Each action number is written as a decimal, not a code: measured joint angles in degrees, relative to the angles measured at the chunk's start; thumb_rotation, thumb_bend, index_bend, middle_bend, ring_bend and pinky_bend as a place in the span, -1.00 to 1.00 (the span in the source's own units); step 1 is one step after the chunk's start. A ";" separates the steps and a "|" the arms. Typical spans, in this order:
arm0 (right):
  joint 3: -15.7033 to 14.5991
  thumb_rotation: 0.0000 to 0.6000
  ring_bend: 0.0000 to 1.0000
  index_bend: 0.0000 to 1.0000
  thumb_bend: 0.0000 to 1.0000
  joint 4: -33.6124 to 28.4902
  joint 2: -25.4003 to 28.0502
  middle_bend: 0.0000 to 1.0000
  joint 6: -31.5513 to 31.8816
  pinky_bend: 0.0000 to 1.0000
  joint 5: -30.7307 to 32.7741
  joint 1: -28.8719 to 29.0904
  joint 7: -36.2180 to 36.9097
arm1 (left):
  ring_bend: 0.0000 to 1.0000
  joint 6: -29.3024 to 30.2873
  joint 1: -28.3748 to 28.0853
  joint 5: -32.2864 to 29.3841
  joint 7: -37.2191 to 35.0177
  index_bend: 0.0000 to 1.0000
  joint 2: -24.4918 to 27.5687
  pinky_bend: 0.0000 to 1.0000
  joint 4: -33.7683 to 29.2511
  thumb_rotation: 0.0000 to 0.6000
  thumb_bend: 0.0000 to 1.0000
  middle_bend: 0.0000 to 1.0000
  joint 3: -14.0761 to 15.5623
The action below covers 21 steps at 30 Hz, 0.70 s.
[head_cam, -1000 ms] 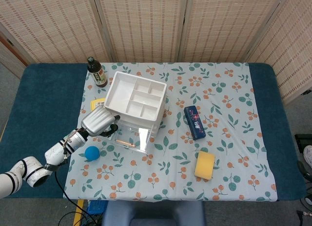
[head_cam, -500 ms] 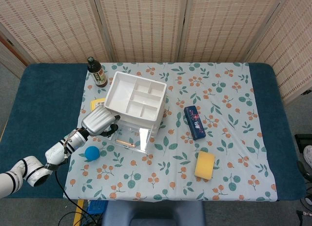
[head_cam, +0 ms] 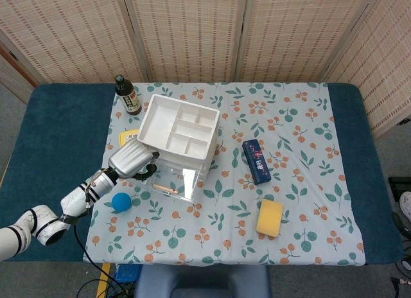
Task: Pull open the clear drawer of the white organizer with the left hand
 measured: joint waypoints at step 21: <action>0.26 1.00 -1.00 -1.00 -0.38 -0.71 0.61 -0.92 0.03 -0.98 -0.90 0.51 -0.20 | 1.00 6.89 5.01 -0.93 -0.88 0.11 8.12 1.00 -8.55 1.00 -0.45 0.93 -0.38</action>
